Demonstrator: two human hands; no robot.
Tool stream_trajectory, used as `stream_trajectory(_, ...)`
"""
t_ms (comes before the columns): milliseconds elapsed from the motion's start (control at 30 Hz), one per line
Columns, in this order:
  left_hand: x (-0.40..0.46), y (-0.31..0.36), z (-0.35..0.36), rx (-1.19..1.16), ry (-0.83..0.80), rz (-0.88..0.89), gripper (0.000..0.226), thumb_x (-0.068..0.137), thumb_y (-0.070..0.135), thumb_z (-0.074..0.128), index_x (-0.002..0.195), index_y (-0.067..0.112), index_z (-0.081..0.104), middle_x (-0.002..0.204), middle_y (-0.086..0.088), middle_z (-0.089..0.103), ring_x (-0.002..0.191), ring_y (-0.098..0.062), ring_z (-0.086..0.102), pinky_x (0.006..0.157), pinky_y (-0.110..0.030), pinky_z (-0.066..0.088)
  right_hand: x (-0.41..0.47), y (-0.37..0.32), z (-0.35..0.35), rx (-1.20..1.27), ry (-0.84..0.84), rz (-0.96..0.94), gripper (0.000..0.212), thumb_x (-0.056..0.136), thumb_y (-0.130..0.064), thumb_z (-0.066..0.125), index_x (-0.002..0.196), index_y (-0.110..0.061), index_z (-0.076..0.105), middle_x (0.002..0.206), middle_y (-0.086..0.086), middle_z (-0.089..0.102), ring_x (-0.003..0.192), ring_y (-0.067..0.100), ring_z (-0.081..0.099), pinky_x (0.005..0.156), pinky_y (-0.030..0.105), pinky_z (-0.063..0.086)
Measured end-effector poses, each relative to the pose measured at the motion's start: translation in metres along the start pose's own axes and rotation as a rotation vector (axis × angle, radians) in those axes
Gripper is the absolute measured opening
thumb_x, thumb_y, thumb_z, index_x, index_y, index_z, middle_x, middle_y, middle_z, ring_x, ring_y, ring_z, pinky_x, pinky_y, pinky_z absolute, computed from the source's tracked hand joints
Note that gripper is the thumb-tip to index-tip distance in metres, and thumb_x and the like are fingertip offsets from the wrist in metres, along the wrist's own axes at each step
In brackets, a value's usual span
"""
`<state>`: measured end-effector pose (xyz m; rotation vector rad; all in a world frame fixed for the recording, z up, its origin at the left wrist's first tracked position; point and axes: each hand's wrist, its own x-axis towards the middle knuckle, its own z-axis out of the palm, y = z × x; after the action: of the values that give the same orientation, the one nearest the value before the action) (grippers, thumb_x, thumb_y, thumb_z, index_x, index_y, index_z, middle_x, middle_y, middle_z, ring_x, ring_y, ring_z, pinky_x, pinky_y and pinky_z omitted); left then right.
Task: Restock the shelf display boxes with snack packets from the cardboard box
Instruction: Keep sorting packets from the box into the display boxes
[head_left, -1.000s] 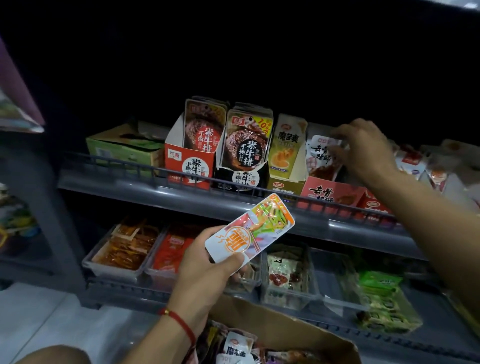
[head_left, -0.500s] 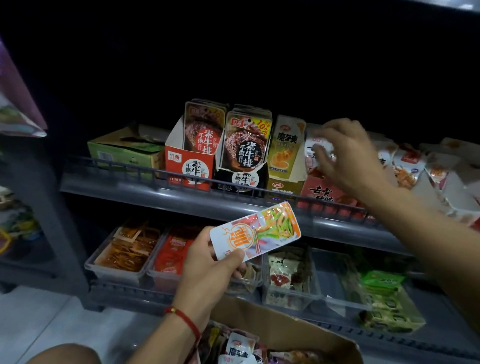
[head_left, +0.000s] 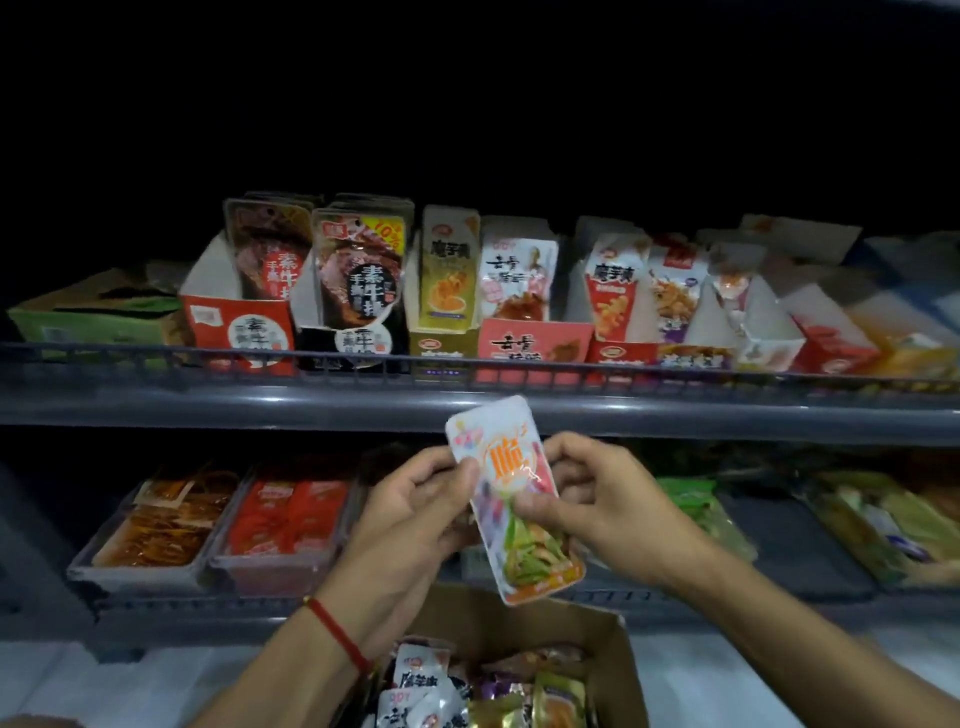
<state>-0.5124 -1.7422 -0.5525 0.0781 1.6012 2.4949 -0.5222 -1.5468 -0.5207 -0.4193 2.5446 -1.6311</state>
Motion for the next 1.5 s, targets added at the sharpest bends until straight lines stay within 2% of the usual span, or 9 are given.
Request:
stream_trajectory(100, 0.006, -0.013, 0.03, 0.19, -0.104, -0.051, 0.037, 0.084, -0.005, 0.073, 0.119, 0.002, 0.063, 0.108, -0.017, 0.076, 0.095, -0.027, 0.074, 0.08, -0.035, 0.063, -0.011, 0.007, -0.025, 0.146, 0.161, 0.052, 0.028, 0.086, -0.013, 0.079, 0.11, -0.008, 0.065, 0.097, 0.004, 0.079, 0.089, 0.022, 0.077, 0.081, 0.039, 0.061)
stream_trajectory(267, 0.037, -0.004, 0.087, 0.619, -0.218, 0.128, 0.036, 0.085, -0.019, 0.062, 0.098, 0.013, 0.068, 0.095, -0.005, 0.079, 0.087, -0.013, 0.075, 0.073, -0.025, 0.061, -0.024, -0.003, -0.107, -0.077, 0.322, -0.061, 0.069, 0.087, -0.02, 0.08, 0.143, -0.034, 0.043, 0.108, -0.011, 0.074, 0.099, 0.007, 0.073, 0.082, 0.037, 0.062)
stream_trajectory(400, 0.066, 0.008, 0.135, 0.689, -0.218, 0.238, 0.034, 0.087, -0.006, 0.072, 0.102, 0.024, 0.069, 0.094, 0.005, 0.075, 0.085, -0.004, 0.071, 0.074, -0.021, 0.059, -0.02, -0.019, -0.18, -0.467, 0.448, -0.192, 0.036, 0.09, -0.025, 0.076, 0.123, -0.029, 0.064, 0.109, -0.013, 0.071, 0.095, 0.003, 0.07, 0.08, 0.035, 0.061)
stream_trajectory(533, 0.092, 0.023, 0.157, 0.862, -0.094, 0.339, 0.037, 0.091, 0.01, 0.069, 0.114, 0.038, 0.062, 0.102, 0.01, 0.068, 0.084, -0.001, 0.066, 0.068, -0.017, 0.058, 0.003, -0.035, -0.253, -0.655, 0.733, -0.29, 0.024, 0.095, -0.022, 0.069, 0.119, -0.02, 0.063, 0.096, -0.016, 0.059, 0.078, -0.018, 0.057, 0.063, 0.001, 0.045)
stream_trajectory(633, 0.101, 0.031, 0.156, 0.888, -0.037, 0.362, 0.04, 0.092, 0.007, 0.067, 0.115, 0.039, 0.058, 0.111, 0.004, 0.064, 0.078, -0.006, 0.064, 0.053, -0.012, 0.05, 0.033, -0.029, -0.291, -0.724, 0.838, -0.207, 0.021, 0.1, -0.018, 0.063, 0.121, -0.015, 0.061, 0.103, -0.009, 0.056, 0.087, 0.0, 0.058, 0.055, 0.002, 0.037)
stream_trajectory(867, 0.114, 0.051, 0.143, 0.936, 0.034, 0.368, 0.042, 0.093, 0.003, 0.064, 0.107, 0.042, 0.055, 0.124, 0.001, 0.056, 0.092, -0.007, 0.067, 0.075, -0.032, 0.064, 0.094, 0.014, -0.316, -0.933, 0.628, -0.002, 0.027, 0.095, -0.017, 0.068, 0.121, -0.02, 0.061, 0.115, 0.006, 0.064, 0.101, 0.026, 0.063, 0.074, 0.036, 0.048)
stream_trajectory(1133, 0.116, 0.046, 0.129, 0.994, 0.066, 0.358, 0.038, 0.091, 0.003, 0.065, 0.11, 0.035, 0.057, 0.118, 0.007, 0.057, 0.087, -0.004, 0.063, 0.061, -0.016, 0.055, 0.123, 0.036, -0.315, -1.196, 0.55, 0.006, 0.034, 0.096, -0.03, 0.067, 0.125, -0.015, 0.062, 0.112, 0.013, 0.066, 0.098, 0.031, 0.064, 0.071, 0.035, 0.042)
stream_trajectory(1367, 0.096, 0.045, 0.119, 1.055, 0.078, 0.479, 0.041, 0.09, 0.001, 0.066, 0.109, 0.037, 0.059, 0.116, 0.016, 0.053, 0.098, -0.002, 0.059, 0.073, -0.021, 0.056, 0.127, 0.04, -0.316, -1.356, 0.628, -0.09, 0.04, 0.092, -0.018, 0.071, 0.13, -0.014, 0.057, 0.12, 0.014, 0.062, 0.105, 0.032, 0.061, 0.08, 0.044, 0.054)
stream_trajectory(1500, 0.064, 0.04, 0.09, 1.051, -0.024, 0.513, 0.045, 0.088, 0.001, 0.067, 0.104, 0.042, 0.064, 0.107, 0.021, 0.059, 0.098, 0.004, 0.061, 0.074, -0.018, 0.053, 0.109, 0.03, -0.293, -1.251, 0.743, -0.215, 0.04, 0.095, -0.018, 0.068, 0.132, -0.014, 0.054, 0.126, 0.012, 0.057, 0.105, 0.031, 0.06, 0.071, 0.036, 0.043)
